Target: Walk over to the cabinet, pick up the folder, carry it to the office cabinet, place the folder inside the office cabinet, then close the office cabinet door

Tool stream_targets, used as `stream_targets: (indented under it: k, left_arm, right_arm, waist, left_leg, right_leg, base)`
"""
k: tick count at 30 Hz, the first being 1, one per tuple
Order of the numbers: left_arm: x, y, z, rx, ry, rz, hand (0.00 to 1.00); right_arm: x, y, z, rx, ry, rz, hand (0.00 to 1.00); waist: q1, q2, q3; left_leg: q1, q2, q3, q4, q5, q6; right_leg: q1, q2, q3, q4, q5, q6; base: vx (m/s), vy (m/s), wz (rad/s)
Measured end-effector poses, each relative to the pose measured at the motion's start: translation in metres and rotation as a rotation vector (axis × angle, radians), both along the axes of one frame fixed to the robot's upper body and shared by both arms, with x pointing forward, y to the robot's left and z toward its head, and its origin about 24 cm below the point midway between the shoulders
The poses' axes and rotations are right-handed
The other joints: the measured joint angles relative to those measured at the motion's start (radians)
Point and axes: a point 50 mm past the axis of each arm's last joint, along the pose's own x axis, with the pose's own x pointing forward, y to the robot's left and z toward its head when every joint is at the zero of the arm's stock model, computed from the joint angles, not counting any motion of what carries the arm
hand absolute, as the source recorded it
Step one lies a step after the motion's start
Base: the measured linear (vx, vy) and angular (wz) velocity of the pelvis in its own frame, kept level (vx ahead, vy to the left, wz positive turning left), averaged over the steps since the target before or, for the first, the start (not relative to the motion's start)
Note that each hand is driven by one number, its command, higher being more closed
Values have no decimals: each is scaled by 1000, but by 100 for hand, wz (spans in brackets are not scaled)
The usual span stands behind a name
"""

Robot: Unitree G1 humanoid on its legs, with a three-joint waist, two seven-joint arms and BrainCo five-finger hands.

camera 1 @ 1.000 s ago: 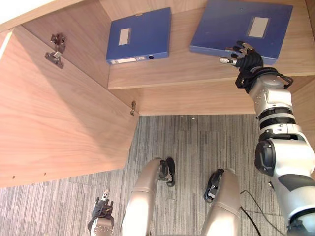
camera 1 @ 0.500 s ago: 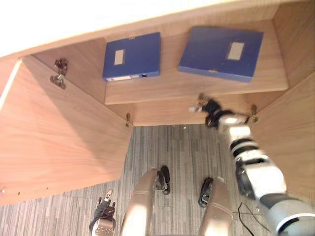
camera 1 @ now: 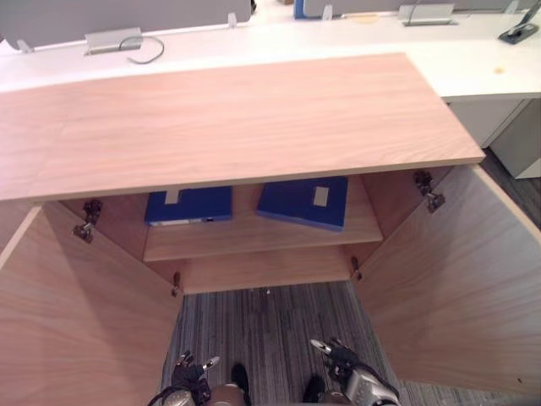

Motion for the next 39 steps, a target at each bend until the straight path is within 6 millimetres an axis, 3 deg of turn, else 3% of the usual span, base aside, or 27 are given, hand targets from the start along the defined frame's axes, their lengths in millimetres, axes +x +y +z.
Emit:
stream_targets:
  k: [1, 4, 7, 9, 12, 15, 20, 25, 28, 30, 31, 34, 36, 37, 38, 39]
  left_arm:
    - [-5, 0, -2, 0, 23, 20, 0]
    - [-10, -3, -5, -9, 46, 46, 0]
    - [-11, -4, -5, -15, 47, 58, 0]
    - [-15, -4, -6, -16, 53, 65, 0]
    - [-23, 0, -7, -6, 70, 75, 0]
    - [-29, 4, -8, 1, 93, 70, 0]
    - [-31, 6, -9, 2, 107, 73, 0]
    - [-34, 9, -10, -13, 105, 139, 0]
    - [-33, 13, -9, -14, 97, 161, 0]
    - [-28, 15, -7, -12, 74, 173, 0]
    - [-25, 17, -6, -6, 64, 171, 0]
    - [-17, 19, -2, 9, 29, 158, 0]
    - [-10, 19, 0, 17, 10, 131, 0]
    - [-7, 17, 0, 19, 4, 114, 0]
    - [-5, 14, 0, 20, 3, 90, 0]
    - [-1, 18, 2, 34, -8, 77, 0]
  right_arm:
    - [-16, -10, -4, -6, 42, -125, 0]
    - [-32, -21, -7, 1, 69, -293, 0]
    - [-30, -22, -6, -5, 57, -315, 0]
    - [-32, -24, -5, -26, 58, -294, 0]
    - [-30, -19, -5, -50, 66, -217, 0]
    - [-25, -16, -4, -71, 66, -150, 0]
    - [-21, -9, -5, -86, 74, -44, 0]
    - [-21, -6, -6, -85, 78, -26, 0]
    - [-20, -3, -6, -78, 80, -24, 0]
    - [-20, -1, -7, -73, 87, -19, 0]
    - [-18, 1, -7, -76, 87, 12, 0]
    - [-10, 2, -4, -92, 67, 56, 0]
    - [3, 2, 0, -100, 39, 58, 0]
    - [7, 2, 1, -104, 29, 59, 0]
    - [12, 1, 3, -109, 15, 59, 0]
    - [13, 5, 3, -99, 12, 62, 0]
  waist:
    - [-3, -1, -12]
    - [-9, 0, -20]
    - [-27, -4, -15]
    - [-29, -2, -19]
    - [-29, -9, -19]
    - [-29, -18, -6]
    - [-28, -24, 5]
    - [-26, -28, 0]
    - [-26, -34, 0]
    - [-19, -30, 4]
    - [-16, -33, 15]
    - [-5, -32, 36]
    - [0, -33, 48]
    - [1, -25, 55]
    - [4, -4, 64]
    - [4, -26, 71]
  left_leg:
    - [43, -10, 2, -37, 9, 1]
    - [125, -36, 15, -83, 13, 0]
    - [191, -69, 12, -97, 10, 4]
    - [210, -84, 12, -101, -9, 38]
    - [219, -95, 36, -112, -18, 61]
    - [218, -79, 49, -121, -16, 57]
    - [237, -50, 32, -167, 6, 31]
    - [228, -24, 5, -166, -1, 16]
    - [111, 16, -31, 33, -91, -10]
    - [26, 63, -35, 262, -173, -12]
    - [-19, 96, -38, 431, -196, -8]
    - [-131, 147, -38, 742, -215, -1]
    - [-194, 134, -16, 707, -249, 5]
    - [-209, 130, -6, 614, -229, 11]
    - [-189, 115, -6, 462, -154, 39]
    - [-183, 87, -1, 443, -148, 49]
  right_leg:
    - [27, -4, -8, -5, 0, 0]
    - [51, -41, -16, 63, -5, 9]
    - [47, -118, -46, 221, -18, 21]
    - [35, -159, -77, 287, -19, 18]
    - [23, -198, -132, 292, -16, -18]
    - [45, -157, -129, 214, -13, -13]
    - [76, -96, -121, 159, -36, -37]
    - [129, -39, -142, 45, -58, -23]
    - [151, -3, -181, -17, -58, -23]
    - [192, 25, -188, -41, -58, -25]
    - [237, 40, -187, -52, -59, -26]
    - [324, 44, -174, -84, -63, -29]
    - [328, 15, -165, -73, -63, -29]
    - [329, 5, -164, -60, -65, -26]
    - [323, -6, -147, -26, -94, 19]
    - [321, -27, -144, -29, -101, 30]
  base:
    - [165, 22, 1]
    - [64, 72, -7]
    - [-11, 129, 13]
    - [-54, 152, 5]
    - [-57, 78, -31]
    - [16, -50, -24]
    - [38, -66, 0]
    - [58, -51, 16]
    - [187, -136, 28]
    - [200, -96, 13]
    - [178, -62, 13]
    - [223, 21, -2]
    - [185, 171, -17]
    - [221, 258, -6]
    - [228, 260, 6]
    - [202, 227, 23]
